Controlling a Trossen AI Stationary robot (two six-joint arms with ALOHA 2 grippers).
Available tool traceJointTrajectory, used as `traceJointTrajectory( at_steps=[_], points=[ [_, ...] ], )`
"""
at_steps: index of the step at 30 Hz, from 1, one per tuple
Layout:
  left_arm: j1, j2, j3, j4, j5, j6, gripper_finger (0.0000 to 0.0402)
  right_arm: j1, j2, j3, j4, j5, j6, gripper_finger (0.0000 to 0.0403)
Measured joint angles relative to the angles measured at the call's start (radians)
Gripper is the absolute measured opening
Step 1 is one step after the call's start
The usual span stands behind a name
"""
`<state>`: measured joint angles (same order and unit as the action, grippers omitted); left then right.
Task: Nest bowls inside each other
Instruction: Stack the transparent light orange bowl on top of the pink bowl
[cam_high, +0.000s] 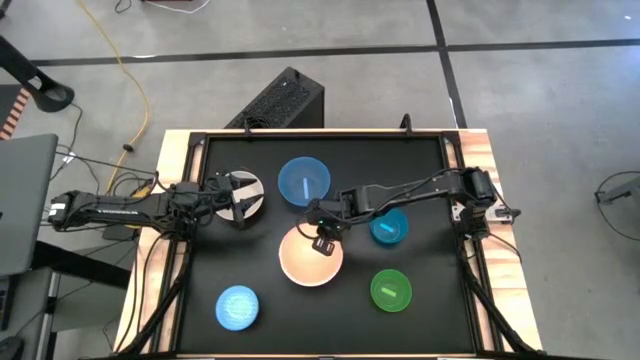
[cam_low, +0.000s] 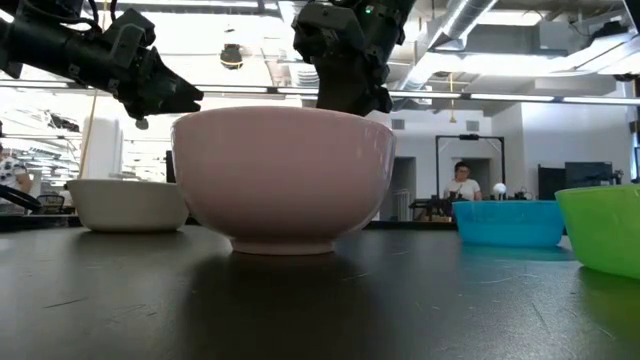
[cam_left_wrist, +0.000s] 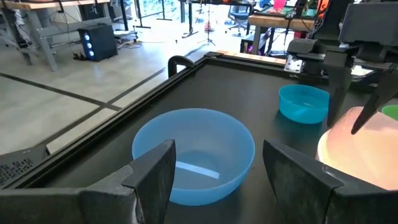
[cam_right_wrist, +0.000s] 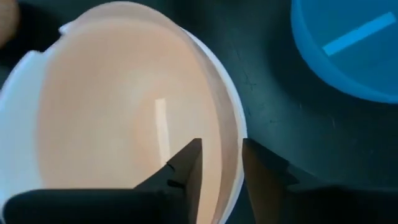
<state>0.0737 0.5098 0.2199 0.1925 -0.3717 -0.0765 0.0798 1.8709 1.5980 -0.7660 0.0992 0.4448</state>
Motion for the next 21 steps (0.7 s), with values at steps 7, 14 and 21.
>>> traceJointTrajectory(
  at_steps=[7,14,21],
  points=[
    [0.000,0.000,0.000,0.000,0.000,0.000,0.0231,-0.010,-0.002,0.140,-0.162,-0.022,-0.058,0.0158],
    [0.000,0.000,0.000,0.000,0.000,0.000,0.0231,0.015,-0.002,0.185,-0.076,-0.043,-0.177,0.0130],
    [0.000,0.000,0.000,-0.002,0.000,0.000,0.0231,0.030,-0.002,0.129,0.062,-0.225,-0.347,0.0012]
  ],
)
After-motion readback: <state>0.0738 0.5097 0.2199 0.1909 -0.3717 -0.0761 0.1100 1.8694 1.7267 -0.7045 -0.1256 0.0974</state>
